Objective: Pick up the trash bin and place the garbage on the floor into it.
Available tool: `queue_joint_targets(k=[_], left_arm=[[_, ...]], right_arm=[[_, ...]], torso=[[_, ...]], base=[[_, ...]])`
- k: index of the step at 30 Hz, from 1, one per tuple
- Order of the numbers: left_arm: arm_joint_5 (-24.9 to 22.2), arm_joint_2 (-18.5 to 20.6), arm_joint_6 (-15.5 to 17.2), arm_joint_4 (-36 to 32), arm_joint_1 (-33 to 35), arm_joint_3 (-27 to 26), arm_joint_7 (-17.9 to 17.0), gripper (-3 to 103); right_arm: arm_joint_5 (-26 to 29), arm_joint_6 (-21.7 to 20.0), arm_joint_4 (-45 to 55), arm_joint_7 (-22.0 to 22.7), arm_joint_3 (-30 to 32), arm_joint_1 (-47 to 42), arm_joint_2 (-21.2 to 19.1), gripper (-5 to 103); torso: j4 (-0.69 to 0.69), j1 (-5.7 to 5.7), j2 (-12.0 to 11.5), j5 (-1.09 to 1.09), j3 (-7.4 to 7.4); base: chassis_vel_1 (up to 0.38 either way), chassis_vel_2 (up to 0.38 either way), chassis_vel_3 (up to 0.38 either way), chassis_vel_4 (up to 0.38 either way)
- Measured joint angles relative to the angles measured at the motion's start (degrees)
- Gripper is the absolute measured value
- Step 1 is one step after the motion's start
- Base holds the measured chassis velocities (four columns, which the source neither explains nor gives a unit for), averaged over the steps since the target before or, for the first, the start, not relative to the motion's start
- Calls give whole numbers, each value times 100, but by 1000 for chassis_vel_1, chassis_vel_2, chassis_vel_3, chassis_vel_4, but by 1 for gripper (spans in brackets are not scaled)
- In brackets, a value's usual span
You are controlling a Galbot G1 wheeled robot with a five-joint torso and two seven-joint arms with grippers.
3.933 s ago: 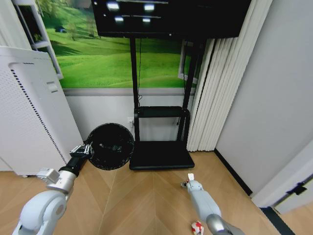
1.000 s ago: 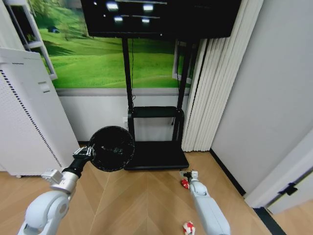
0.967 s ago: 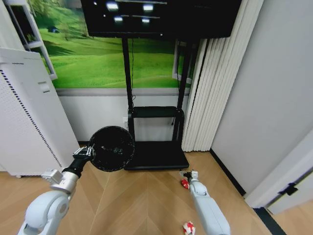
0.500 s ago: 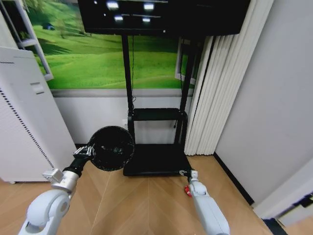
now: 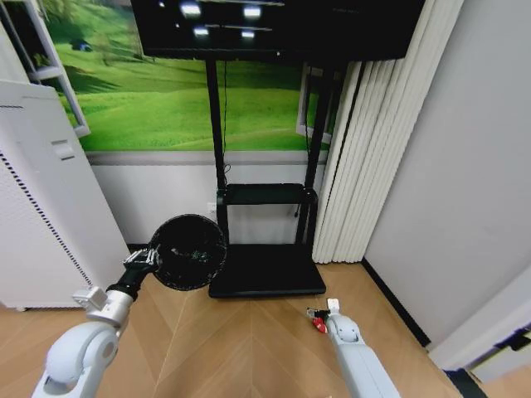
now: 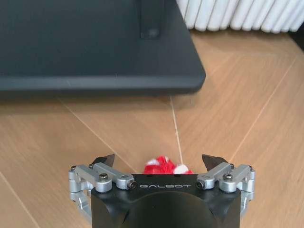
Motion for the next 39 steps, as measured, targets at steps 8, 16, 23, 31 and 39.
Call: queue_joint_targets(k=[8, 16, 23, 31, 39], left_arm=[[-44, 10, -6, -21, 13, -27, 21, 7], [-65, 24, -11, -6, -3, -46, 39, 7], [-88, 38, -14, 5, -19, -47, 48, 7], [-140, 64, -19, 30, -50, -78, 64, 7], [-161, 79, -19, 34, -57, -87, 64, 7]], right_arm=[[-156, 77, -812, 169, 27, 336, 99, 100], [36, 120, -1220, 253, 20, 490, 101, 100], [154, 257, -1607, 339, 12, 682, 122, 100], [155, 446, -2021, 449, -19, 900, 164, 92], [97, 484, -2060, 449, -24, 927, 174, 70]], torso=[[0, 1, -1, 0, 0], [0, 1, -1, 0, 0], [0, 1, 0, 0, 1], [0, 2, 0, 0, 0], [0, 1, 0, -2, 0]], base=[[0, 0, 0, 0], [0, 0, 0, 0], [0, 0, 0, 0], [0, 0, 0, 0], [0, 0, 0, 0]])
